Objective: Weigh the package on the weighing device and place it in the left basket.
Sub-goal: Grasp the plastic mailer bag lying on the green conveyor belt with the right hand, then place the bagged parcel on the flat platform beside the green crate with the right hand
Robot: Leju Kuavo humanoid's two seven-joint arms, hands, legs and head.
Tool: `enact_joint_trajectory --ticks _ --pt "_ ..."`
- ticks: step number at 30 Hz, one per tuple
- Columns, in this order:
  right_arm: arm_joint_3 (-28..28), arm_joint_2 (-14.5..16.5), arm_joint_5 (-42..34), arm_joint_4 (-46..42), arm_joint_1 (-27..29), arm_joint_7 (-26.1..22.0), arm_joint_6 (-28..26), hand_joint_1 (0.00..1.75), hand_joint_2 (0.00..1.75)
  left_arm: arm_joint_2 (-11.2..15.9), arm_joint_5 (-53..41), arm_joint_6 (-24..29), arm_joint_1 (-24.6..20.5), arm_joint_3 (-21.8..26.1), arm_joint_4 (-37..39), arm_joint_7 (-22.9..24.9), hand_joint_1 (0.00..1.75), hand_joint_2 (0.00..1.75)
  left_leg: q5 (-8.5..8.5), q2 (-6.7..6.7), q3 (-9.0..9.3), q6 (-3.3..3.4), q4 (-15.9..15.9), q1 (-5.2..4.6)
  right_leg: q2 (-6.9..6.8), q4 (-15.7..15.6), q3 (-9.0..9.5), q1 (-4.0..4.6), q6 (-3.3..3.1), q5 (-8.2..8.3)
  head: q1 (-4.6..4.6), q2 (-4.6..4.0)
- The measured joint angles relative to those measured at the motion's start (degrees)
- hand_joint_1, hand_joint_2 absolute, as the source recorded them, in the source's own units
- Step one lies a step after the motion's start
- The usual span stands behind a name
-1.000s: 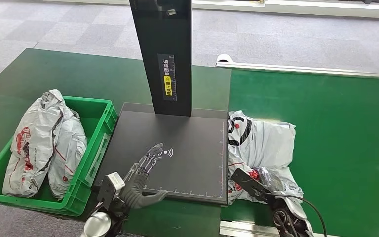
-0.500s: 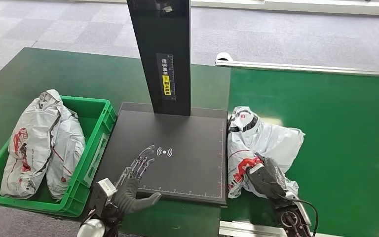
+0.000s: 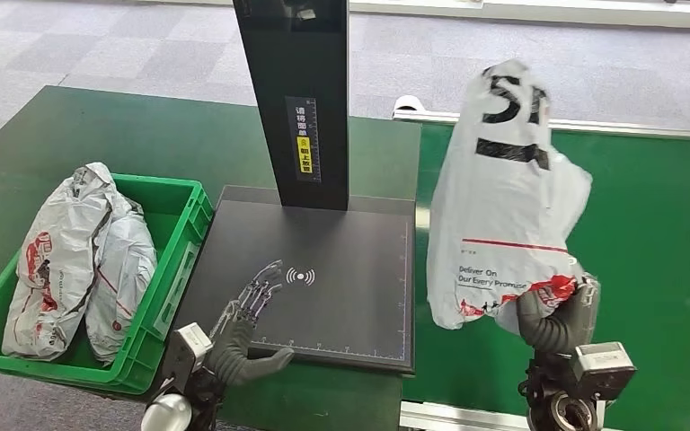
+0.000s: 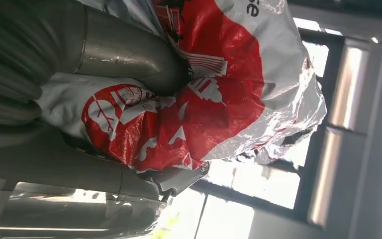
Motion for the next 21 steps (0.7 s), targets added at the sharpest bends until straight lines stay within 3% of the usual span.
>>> enact_joint_trajectory --ticks 3,6,15,18,21 --pt "0.4 0.6 8.4 -4.7 0.4 -0.2 -6.5 1.75 1.75 0.0 -0.4 0.6 -0.2 0.0 -0.2 0.3 0.00 1.75 0.00 0.08 0.01 0.00 0.0 0.00 0.02 0.0 0.01 0.01 0.00 0.00 0.01 0.01" --pt "2.1 0.5 16.9 -6.5 0.2 0.2 -9.0 1.75 1.75 0.0 -0.7 1.3 -0.2 0.0 -0.8 0.5 0.00 1.75 0.00 0.08 0.04 0.00 0.0 0.00 0.01 0.0 0.03 0.01 0.00 0.00 0.01 0.00" --pt "3.8 0.6 18.3 -7.7 0.0 0.4 -9.6 1.75 1.75 0.0 -0.7 1.4 -0.2 0.1 -1.3 0.6 0.00 1.75 0.01 -0.02 0.02 0.00 0.0 0.00 -0.07 0.0 0.06 0.00 0.00 0.00 0.01 -0.01" --pt "4.4 0.4 19.7 -7.7 -0.1 2.2 -6.9 1.75 1.75 0.0 -0.8 1.4 -0.2 0.1 -1.3 0.6 0.00 1.75 0.01 -0.01 0.00 0.00 0.0 0.00 -0.06 0.0 0.06 0.00 0.00 0.00 0.01 -0.01" --pt "6.8 -0.4 24.6 -6.3 -1.2 8.0 2.2 1.75 1.75 0.0 -1.3 1.2 -0.2 0.1 -1.4 0.6 0.00 1.75 0.01 0.04 0.02 0.00 0.0 0.01 -0.03 0.0 0.07 0.01 0.00 0.00 0.00 0.00"
